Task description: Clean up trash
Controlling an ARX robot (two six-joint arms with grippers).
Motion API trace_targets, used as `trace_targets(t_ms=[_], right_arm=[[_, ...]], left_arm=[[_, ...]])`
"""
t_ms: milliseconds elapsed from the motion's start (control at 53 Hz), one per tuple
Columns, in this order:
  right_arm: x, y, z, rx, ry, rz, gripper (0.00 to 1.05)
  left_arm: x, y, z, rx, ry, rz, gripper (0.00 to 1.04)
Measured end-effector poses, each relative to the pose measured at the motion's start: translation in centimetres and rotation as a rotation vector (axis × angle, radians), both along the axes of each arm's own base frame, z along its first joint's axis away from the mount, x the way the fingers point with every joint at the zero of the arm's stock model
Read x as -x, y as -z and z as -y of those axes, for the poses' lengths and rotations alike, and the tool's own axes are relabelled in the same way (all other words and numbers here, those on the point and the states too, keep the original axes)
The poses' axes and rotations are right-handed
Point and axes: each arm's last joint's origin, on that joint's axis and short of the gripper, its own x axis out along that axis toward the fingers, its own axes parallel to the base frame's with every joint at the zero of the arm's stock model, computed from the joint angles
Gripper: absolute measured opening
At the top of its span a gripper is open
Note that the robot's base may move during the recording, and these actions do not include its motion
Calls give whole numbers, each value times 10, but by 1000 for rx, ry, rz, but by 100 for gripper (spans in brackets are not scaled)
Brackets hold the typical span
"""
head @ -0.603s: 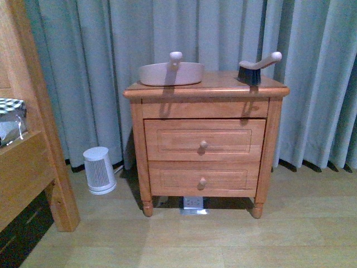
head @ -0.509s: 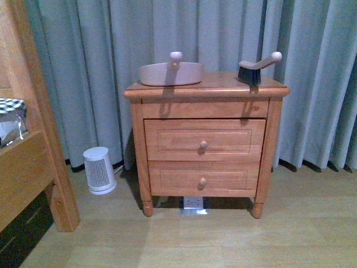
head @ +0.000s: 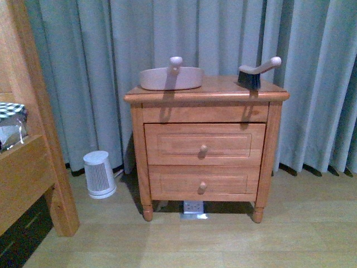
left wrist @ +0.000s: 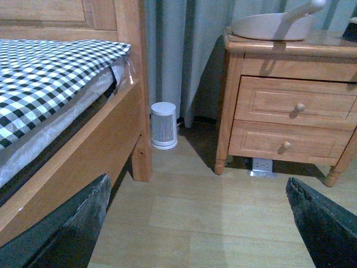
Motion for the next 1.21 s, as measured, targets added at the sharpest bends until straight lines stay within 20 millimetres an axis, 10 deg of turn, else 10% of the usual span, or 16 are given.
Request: trace_targets(t_ms=[1207], right_arm=[[0,0,0,0,0,0,97]], left_arm=[[0,0,0,0,0,0,97]])
